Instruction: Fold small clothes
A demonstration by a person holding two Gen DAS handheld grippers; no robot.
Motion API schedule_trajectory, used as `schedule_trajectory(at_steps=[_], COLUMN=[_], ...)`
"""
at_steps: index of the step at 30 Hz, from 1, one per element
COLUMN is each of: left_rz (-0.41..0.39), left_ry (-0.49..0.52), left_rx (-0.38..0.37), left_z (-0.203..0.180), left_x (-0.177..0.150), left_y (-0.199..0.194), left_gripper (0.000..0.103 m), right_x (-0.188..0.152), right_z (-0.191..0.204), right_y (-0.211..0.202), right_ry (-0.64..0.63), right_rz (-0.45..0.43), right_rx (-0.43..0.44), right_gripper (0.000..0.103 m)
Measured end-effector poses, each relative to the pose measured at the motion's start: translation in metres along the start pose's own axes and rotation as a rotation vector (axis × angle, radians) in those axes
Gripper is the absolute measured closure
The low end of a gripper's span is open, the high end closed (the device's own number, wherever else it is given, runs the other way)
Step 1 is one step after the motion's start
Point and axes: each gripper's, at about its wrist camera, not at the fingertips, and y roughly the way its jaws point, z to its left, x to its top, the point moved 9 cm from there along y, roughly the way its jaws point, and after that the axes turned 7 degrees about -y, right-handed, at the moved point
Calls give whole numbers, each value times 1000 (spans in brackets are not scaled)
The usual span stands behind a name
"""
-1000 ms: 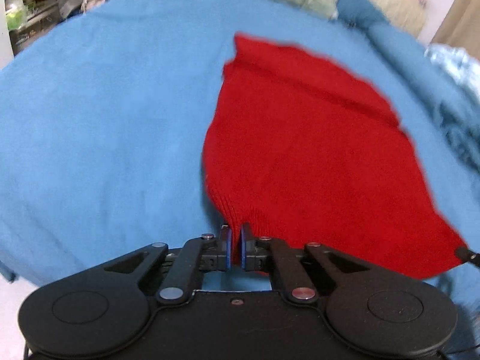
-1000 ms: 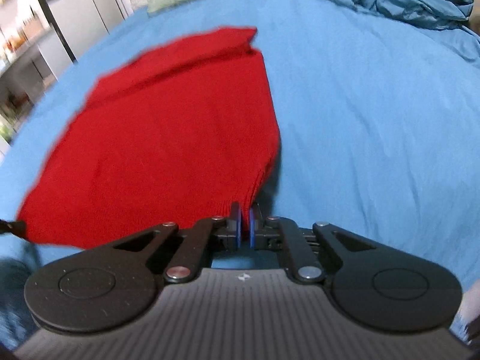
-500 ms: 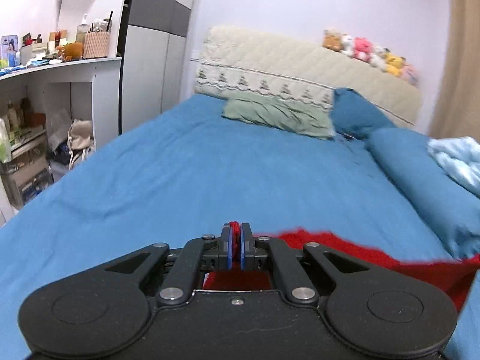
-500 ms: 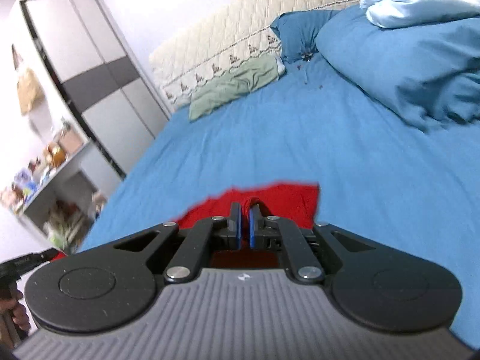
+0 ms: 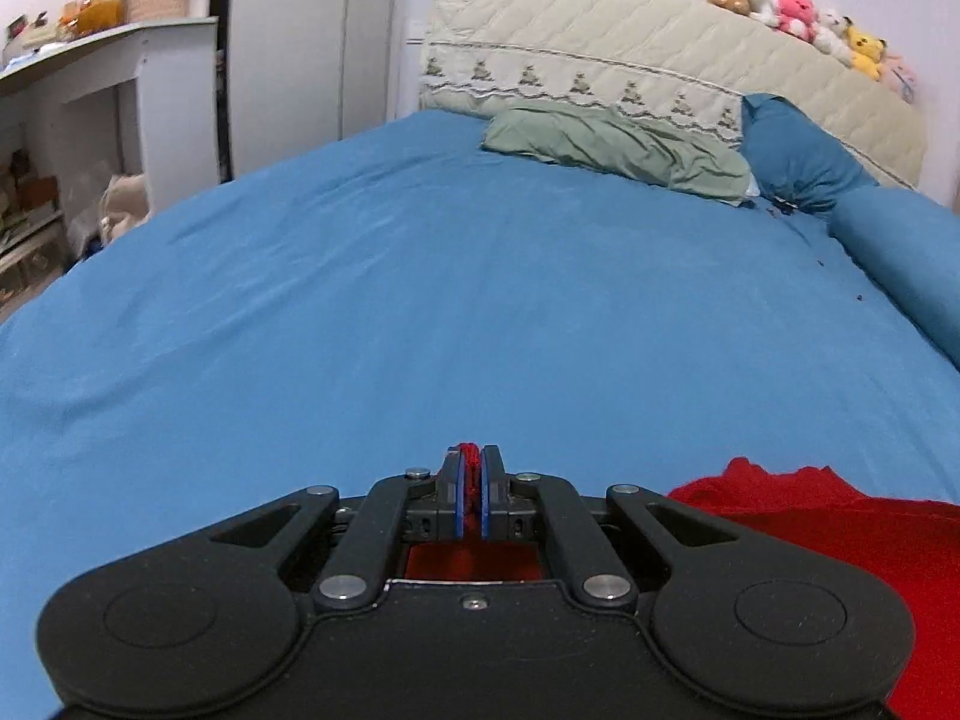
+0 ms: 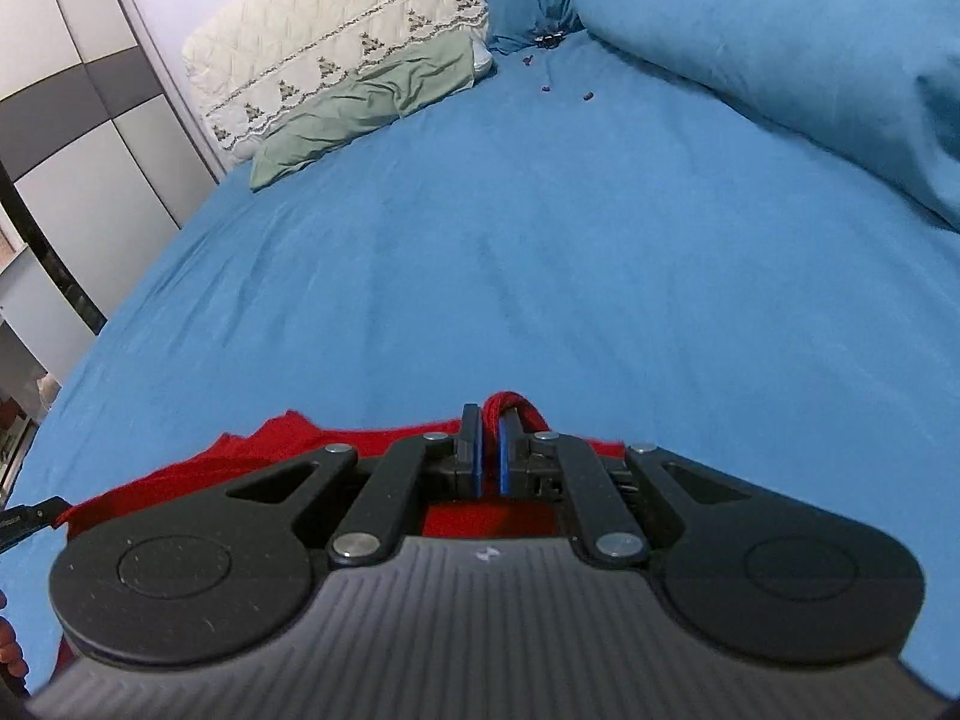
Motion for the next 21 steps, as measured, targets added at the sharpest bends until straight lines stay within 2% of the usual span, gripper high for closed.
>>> schedule_trajectory(at_steps=[1,2,3,4,5,6,7,8,10,12,14,17,19,20,21], left_rz=[4,-1,-11,-18,-35,-69,-98,-108,-62,9,89,180,151,174,190], left_ry=[7,16,23,27,38,53,72,102,141,165,186,185,164,134,107], left_rx=[-2,-5,-9,-11,-8,0,0,-11,-66,-113,-112,-68,-76,-72,-74], left_z=[-4,-6,-6,-6,-6,-4,-3,-2,-6,-6,-3,13,20,24,26], left_x=[0,3,5,6,9,11,10,6,-11,-39,-71,-110,-116,-116,-114], left_y=[2,1,-3,-7,-15,-26,-39,-53,-67,-72,-63,-43,-45,-44,-44], left_gripper=[98,93,77,63,36,26,26,26,20,20,20,23,20,19,18], right_x=[0,1,2,2,2,2,3,3,-6,-29,-56,-93,-104,-106,-108], right_z=[3,5,6,9,10,11,11,12,24,40,51,43,23,14,9], right_y=[2,5,7,6,3,-3,-13,-26,-45,-57,-56,-41,-29,-29,-30], right_ry=[-5,-18,-33,-51,-59,-60,-62,-79,-149,-223,-274,-280,-241,-216,-179], right_rz=[-1,1,4,8,2,-9,-35,-80,-113,-88,-33,49,71,64,58], right_rx=[1,6,8,10,2,-6,-11,-12,15,60,91,47,-32,-61,-35], right_gripper=[83,83,80,72,61,30,13,11,10,10,10,12,13,14,16])
